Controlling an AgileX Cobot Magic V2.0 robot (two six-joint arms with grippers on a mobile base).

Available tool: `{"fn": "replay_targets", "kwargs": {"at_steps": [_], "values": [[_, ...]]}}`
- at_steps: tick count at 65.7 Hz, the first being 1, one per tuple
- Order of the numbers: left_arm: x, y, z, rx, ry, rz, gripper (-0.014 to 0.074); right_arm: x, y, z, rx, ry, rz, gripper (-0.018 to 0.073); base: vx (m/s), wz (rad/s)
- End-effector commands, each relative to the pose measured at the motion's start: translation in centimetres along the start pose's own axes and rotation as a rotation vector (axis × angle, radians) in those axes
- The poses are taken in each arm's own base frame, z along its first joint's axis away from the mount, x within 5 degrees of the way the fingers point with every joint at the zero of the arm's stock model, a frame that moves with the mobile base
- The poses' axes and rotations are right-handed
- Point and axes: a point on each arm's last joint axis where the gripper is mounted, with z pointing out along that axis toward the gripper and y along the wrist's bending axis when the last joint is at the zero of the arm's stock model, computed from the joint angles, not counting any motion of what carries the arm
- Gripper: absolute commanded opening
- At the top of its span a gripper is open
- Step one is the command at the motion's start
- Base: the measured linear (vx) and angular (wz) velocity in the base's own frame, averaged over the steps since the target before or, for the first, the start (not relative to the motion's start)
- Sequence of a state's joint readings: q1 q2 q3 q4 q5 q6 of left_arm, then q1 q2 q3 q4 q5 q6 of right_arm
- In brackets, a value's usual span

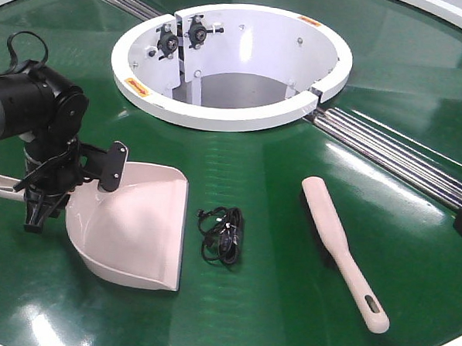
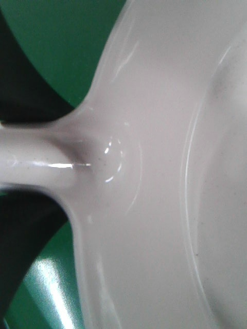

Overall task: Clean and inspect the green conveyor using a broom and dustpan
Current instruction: 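Reach the right gripper to the cream-handled brush and grasp its handle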

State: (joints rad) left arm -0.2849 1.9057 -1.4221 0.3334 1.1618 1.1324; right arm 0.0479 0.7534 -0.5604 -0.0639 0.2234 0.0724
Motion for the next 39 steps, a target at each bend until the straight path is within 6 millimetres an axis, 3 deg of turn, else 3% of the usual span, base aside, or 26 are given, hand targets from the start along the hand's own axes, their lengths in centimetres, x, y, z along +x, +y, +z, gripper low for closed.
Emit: {"fn": "replay_targets", "kwargs": {"at_steps": [1,23,31,39], "values": [[0.6,0.0,-2.5,-0.056,-0.006,-0.007,-0.0006,-2.4,-0.2,0.2,0.016,0.016,-0.017,0.0080,0.00,0.00],[0.6,0.0,-2.5,-0.056,-0.006,-0.007,-0.0006,-4.1,2.3,1.6,-0.093,0.253,-0.096,0.0466,0.00,0.00],[0.6,0.0,-2.5,-0.056,-0.006,-0.007,-0.0006,-3.9,3.8,2.9,-0.140,0.319,-0.096,0.0551,0.00,0.00],[0.6,0.0,-2.5,-0.056,-0.006,-0.007,-0.0006,-3.7,5.0,4.9,-0.157,0.436,-0.094,0.0570,0.00,0.00]]}}
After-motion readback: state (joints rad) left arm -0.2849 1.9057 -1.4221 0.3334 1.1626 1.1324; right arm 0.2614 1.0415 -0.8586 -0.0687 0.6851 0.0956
